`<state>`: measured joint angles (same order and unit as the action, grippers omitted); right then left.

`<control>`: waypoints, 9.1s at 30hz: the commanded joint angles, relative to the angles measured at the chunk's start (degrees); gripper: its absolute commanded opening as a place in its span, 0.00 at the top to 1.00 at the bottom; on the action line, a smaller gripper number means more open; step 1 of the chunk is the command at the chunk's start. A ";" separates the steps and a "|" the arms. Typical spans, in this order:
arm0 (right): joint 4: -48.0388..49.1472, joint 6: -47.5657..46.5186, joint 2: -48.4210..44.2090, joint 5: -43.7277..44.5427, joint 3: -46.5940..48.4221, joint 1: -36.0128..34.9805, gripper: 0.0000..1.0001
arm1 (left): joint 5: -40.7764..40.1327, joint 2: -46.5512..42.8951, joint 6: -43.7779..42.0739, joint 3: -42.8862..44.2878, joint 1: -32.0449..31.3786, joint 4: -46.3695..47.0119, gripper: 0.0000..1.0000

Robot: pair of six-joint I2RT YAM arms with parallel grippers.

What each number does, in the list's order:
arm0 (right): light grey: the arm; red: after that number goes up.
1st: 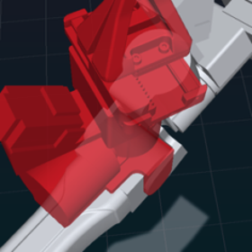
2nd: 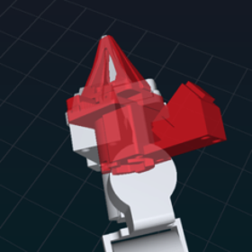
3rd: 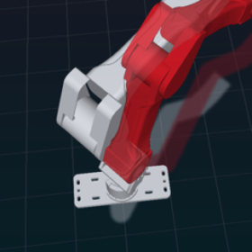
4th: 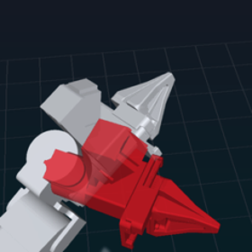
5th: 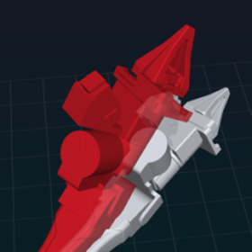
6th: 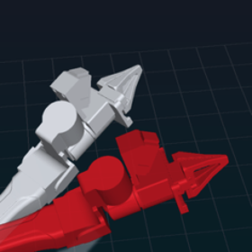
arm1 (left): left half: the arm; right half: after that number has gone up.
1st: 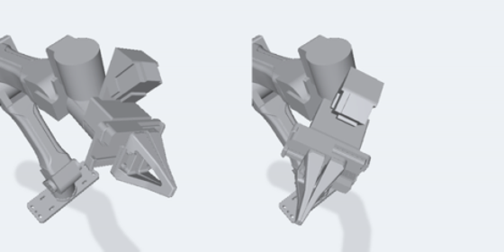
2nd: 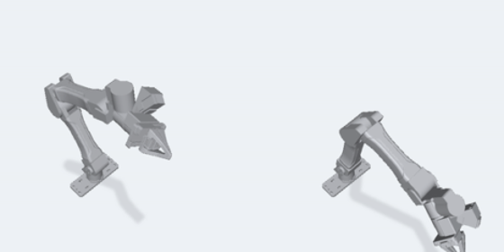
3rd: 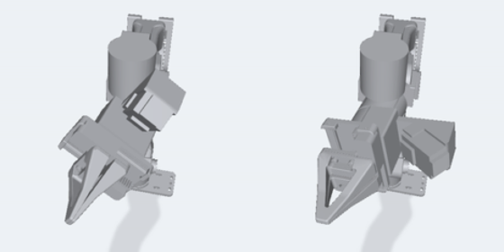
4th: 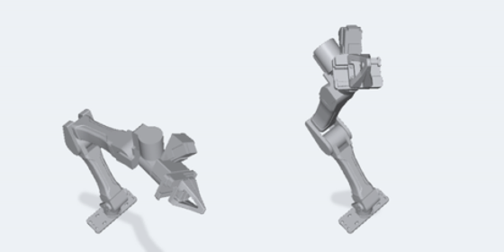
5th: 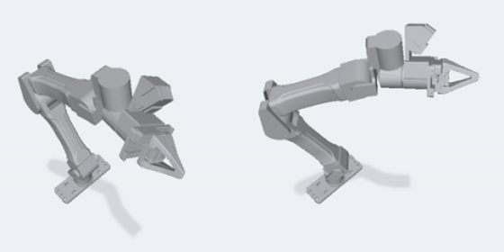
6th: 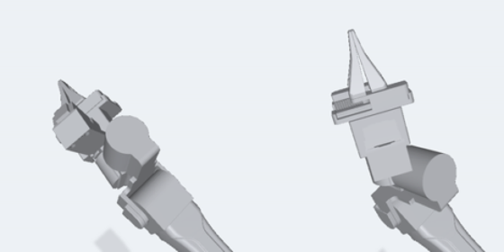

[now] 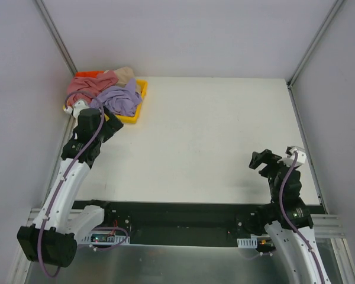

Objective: Fold and stack the t-shirts
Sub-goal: Grab crumpled tshirt from bin with the left arm, then move the tshirt to the center of the board, then flatten out the tshirt

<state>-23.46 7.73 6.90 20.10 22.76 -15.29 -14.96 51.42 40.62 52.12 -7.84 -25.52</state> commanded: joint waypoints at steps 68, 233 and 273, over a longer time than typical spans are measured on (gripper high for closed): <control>1.41 -3.43 10.50 -0.34 3.34 0.17 0.04 | 17.16 31.37 -35.20 38.86 -17.39 3.02 0.01; -22.40 -2.27 130.09 -34.23 98.81 12.65 0.04 | 48.35 56.00 -9.06 18.89 -32.75 4.60 0.01; 8.44 13.90 74.15 -25.03 13.45 28.03 0.82 | 32.72 54.58 -9.51 16.00 -22.31 4.78 0.01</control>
<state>-23.77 19.53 79.53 -3.99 39.51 13.08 21.34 107.61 30.94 70.11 -30.63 -19.86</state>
